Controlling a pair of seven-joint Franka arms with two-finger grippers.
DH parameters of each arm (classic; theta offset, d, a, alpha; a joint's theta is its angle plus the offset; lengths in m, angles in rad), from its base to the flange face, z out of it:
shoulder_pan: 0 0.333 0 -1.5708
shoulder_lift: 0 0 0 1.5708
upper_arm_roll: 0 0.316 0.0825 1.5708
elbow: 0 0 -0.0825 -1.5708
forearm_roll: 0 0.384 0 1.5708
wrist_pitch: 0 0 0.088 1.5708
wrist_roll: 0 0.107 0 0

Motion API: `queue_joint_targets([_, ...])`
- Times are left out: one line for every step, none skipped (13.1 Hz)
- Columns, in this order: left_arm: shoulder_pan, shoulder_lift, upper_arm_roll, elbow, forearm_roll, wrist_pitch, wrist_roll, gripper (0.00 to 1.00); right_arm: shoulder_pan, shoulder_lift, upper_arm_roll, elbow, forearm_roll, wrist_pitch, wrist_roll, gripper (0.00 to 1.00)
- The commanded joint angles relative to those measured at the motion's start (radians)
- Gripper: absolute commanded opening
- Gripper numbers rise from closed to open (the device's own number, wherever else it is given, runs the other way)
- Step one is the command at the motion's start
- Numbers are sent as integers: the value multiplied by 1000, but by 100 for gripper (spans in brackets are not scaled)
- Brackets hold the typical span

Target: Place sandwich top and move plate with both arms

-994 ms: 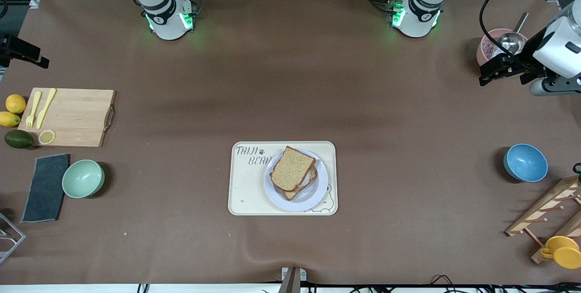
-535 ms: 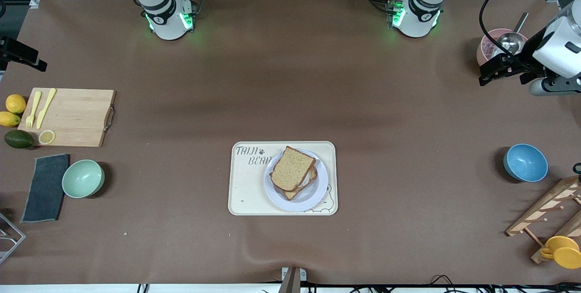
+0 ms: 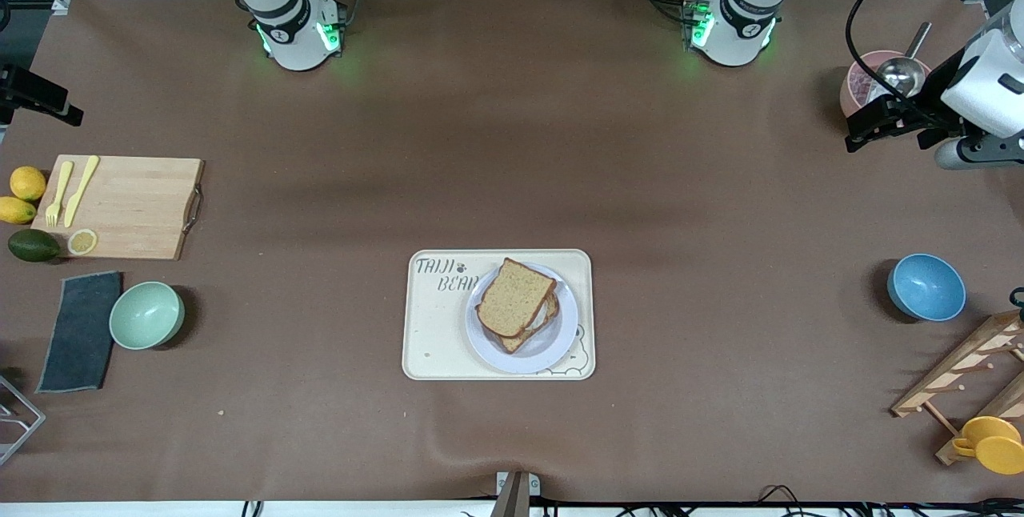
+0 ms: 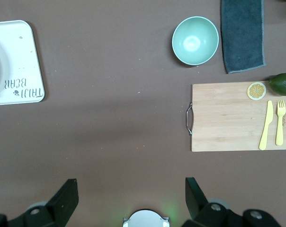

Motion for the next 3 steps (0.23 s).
queue_joint_targets([-14,-24,11,-14,7,9,-13,100,10,-17,-1,-11,-15,-4,-7,100])
queue_joint_targets([-14,-24,11,-14,5,9,-16,100,10,-16,-1,-11,-15,-4,-7,100])
queue_joint_targets([-12,-24,11,-14,5,10,-16,100,10,-16,-1,-11,-15,-4,-7,100])
